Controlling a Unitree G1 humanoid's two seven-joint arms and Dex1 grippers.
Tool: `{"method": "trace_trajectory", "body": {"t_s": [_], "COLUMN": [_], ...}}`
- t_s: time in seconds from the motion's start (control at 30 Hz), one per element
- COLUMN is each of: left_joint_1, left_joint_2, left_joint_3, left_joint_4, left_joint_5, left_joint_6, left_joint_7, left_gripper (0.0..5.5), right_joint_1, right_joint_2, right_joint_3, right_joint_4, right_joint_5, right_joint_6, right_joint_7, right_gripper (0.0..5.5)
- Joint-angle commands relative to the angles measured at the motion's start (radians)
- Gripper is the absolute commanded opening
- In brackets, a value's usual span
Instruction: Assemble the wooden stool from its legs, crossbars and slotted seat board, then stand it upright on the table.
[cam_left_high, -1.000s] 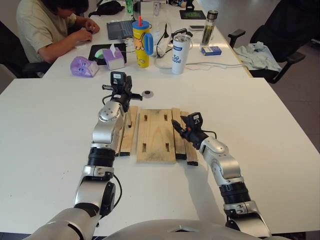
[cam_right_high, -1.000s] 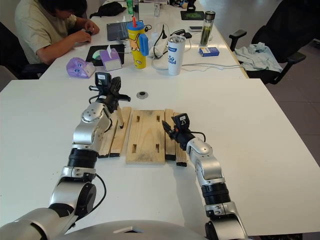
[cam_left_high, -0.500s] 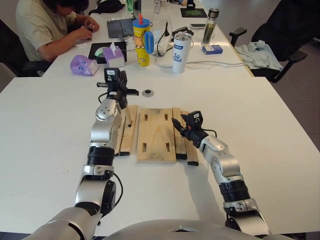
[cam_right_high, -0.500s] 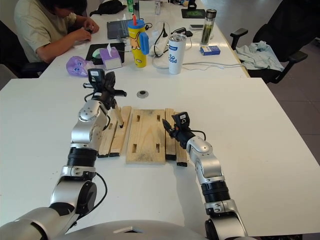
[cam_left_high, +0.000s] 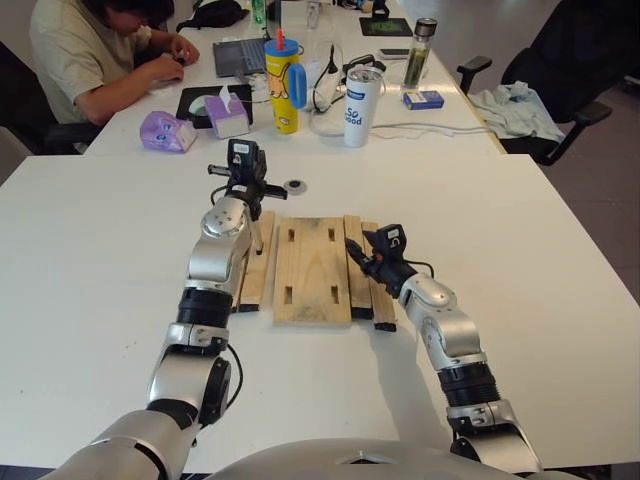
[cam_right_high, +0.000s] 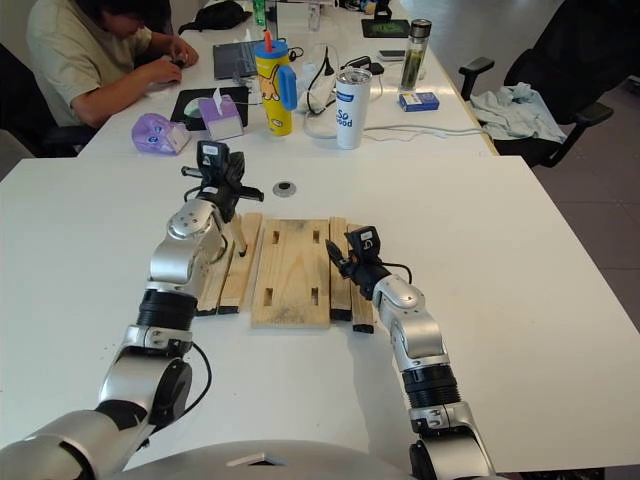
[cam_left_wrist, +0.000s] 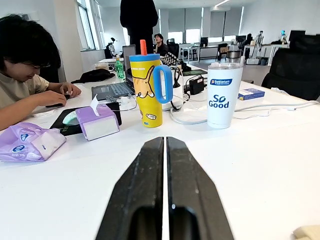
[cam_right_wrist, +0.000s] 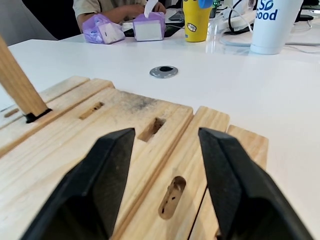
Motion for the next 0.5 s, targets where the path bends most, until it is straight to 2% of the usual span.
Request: {"method": "trace_trajectory", "body": {"t_s": [0.03, 0.17, 0.3, 0.4, 0.5], "left_joint_1": [0.111, 0.035, 0.052, 0.162, 0.360], "left_joint_2": [-0.018, -0.011, 0.019, 0.024, 0.012], "left_joint_3": [0.027, 0.043, 0.062, 0.078, 0.025], "left_joint_4": [0.029, -0.135, -0.353, -0.548, -0.712], "left_joint_5": [-0.018, -0.009, 0.028, 0.019, 0.025], "left_joint_6": [0.016, -0.018, 0.035, 0.080, 0.136], "left_joint_7": [0.007, 0.040, 0.089, 0.085, 0.061], "left_gripper": [0.10, 0.10, 0.10, 0.36, 0.89], "right_joint_1": [-0.003, -0.007, -0.001, 0.006, 0.016], "right_joint_2": [-0.005, -0.001, -0.002, -0.008, -0.017], "right_joint_3": [-0.012, -0.010, -0.013, -0.018, -0.025], "right_joint_4": [-0.020, -0.008, -0.017, -0.034, -0.053], "right_joint_5": [-0.001, -0.004, -0.002, 0.001, 0.004], "right_joint_6": [0.005, -0.003, -0.003, 0.003, 0.012], "right_joint_7": [-0.008, -0.008, -0.010, -0.010, -0.008], "right_gripper": [2.35, 2.35, 2.35, 2.35, 2.35]}}
